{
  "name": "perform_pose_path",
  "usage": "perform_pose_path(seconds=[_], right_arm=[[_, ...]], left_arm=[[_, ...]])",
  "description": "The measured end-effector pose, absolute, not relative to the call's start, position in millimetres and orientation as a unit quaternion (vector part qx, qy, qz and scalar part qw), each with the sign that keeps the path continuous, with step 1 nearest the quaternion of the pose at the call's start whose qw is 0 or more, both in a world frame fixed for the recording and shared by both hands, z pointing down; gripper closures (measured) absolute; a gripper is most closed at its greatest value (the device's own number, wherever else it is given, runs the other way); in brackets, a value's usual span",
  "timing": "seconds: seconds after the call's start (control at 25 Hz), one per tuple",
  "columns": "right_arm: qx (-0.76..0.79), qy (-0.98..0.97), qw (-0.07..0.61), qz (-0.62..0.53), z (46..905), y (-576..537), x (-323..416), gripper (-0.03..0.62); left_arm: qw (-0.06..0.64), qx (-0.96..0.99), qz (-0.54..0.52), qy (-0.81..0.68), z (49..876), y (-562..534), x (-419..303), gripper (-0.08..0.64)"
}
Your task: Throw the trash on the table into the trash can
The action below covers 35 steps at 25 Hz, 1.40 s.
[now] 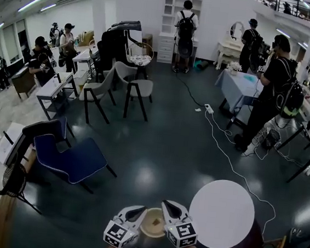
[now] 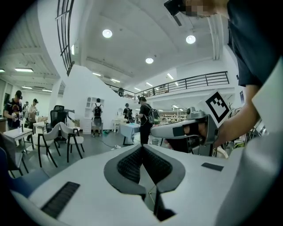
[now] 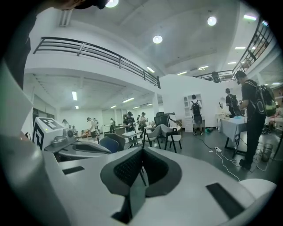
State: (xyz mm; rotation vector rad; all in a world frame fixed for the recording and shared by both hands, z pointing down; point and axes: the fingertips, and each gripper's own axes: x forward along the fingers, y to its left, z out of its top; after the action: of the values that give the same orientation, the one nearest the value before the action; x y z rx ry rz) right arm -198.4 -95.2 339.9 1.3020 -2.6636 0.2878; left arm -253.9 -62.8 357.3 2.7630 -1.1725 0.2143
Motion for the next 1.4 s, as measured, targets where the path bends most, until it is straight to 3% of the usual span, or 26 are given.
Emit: perform_pose_path(seconds=[0.8,1.4], right_arm=[[0.446,-0.891,0.052,0.073,296.9,-46.9,-250.2,0.574],[0.453,-0.889,0.038,0.059,258.6,33.9,-167.0,0.574]], left_arm=[[0.012,0.929,0.042,-0.368,303.5,-25.3,-286.0,0.545],[0.008,0.928,0.023,-0.372,259.4,51.3,-212.6,0.545]])
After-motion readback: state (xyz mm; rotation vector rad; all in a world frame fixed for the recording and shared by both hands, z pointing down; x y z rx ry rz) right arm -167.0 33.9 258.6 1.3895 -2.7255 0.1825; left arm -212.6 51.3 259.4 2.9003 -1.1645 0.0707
